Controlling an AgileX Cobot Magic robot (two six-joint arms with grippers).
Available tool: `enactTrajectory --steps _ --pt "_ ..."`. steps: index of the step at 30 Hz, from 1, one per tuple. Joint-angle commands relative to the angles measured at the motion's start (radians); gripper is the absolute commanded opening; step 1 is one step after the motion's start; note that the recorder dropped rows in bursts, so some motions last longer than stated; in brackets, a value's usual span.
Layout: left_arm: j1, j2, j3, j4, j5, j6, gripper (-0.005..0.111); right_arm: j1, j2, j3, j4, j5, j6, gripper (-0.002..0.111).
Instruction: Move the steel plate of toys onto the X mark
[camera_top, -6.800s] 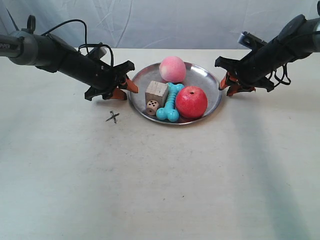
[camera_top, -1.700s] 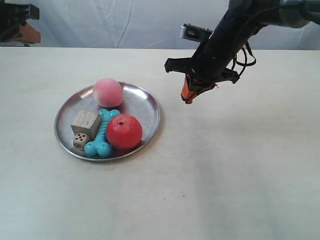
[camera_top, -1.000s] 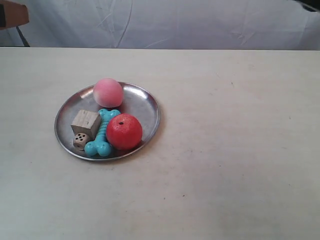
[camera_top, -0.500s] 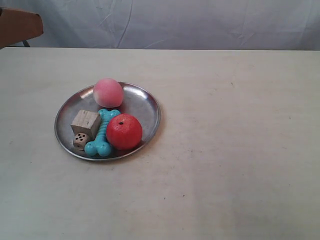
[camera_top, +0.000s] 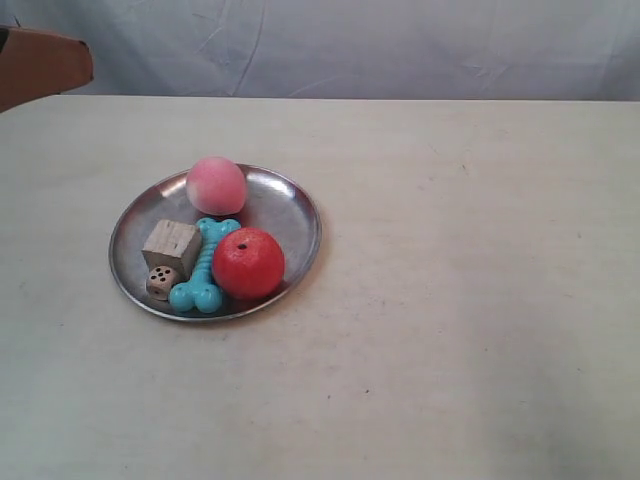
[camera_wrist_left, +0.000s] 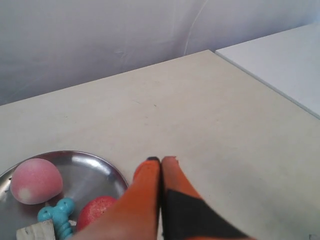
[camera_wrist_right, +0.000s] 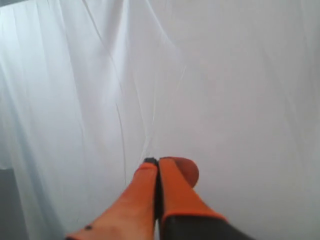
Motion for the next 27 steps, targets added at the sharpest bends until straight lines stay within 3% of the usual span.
enactTrajectory --steps 1,9,22,27 --pt "-0.006 -0.005 0.002 -0.011 0.003 0.0 0.0 -0.014 -0.061 0.119 0.003 -0.116 -0.003 0.0" --pt "-0.006 -0.005 0.002 0.018 0.003 0.0 0.0 -0.014 -0.058 0.208 0.003 0.014 -0.003 0.0" --pt "-0.006 -0.005 0.002 0.018 -0.01 0.0 0.0 -0.014 -0.061 0.534 0.003 -0.053 -0.003 0.0" --pt "-0.006 -0.005 0.002 0.027 -0.015 0.002 0.0 -0.014 -0.061 0.534 0.001 0.207 -0.003 0.0"
